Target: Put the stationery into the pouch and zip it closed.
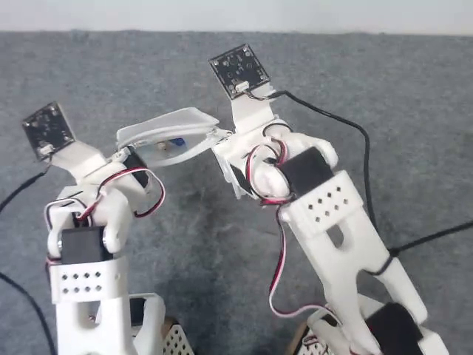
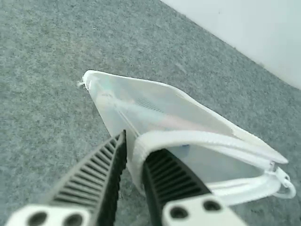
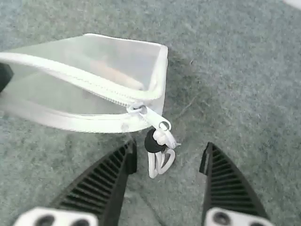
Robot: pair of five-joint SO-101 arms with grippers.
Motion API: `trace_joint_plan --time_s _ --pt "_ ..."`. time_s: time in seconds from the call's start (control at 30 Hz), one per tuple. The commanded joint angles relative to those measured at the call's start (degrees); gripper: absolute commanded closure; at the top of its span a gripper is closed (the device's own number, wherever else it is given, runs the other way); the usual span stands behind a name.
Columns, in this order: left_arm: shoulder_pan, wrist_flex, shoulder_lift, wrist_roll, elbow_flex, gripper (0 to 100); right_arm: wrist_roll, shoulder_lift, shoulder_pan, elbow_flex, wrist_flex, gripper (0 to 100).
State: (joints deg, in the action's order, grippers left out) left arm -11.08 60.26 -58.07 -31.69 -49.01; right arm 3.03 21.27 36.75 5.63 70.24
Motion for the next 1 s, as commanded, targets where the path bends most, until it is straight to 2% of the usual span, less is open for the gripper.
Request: trace_joint_plan --time_s 0.0,0.2,0.37,0.47,0.97 --pt "0.4 -2.0 -0.5 -0.6 1.4 99 -0.1 6.4 2.1 1.9 0.3 78.8" --pt "0.4 -1.8 -0.5 -0.6 1.4 99 0.1 11.7 4.1 10.2 -2.3 78.8" --pt "0.4 -1.8 -0.5 -0.6 1.4 99 6.7 14.1 4.2 18.2 -7.7 78.8" --pt "0.4 -1.8 -0.5 -0.6 1.4 99 7.9 15.6 4.1 22.9 -10.7 78.8" --pt "0.4 -1.8 -0.5 -0.6 1.3 99 7.7 25.2 3.9 50.5 -39.5 78.9"
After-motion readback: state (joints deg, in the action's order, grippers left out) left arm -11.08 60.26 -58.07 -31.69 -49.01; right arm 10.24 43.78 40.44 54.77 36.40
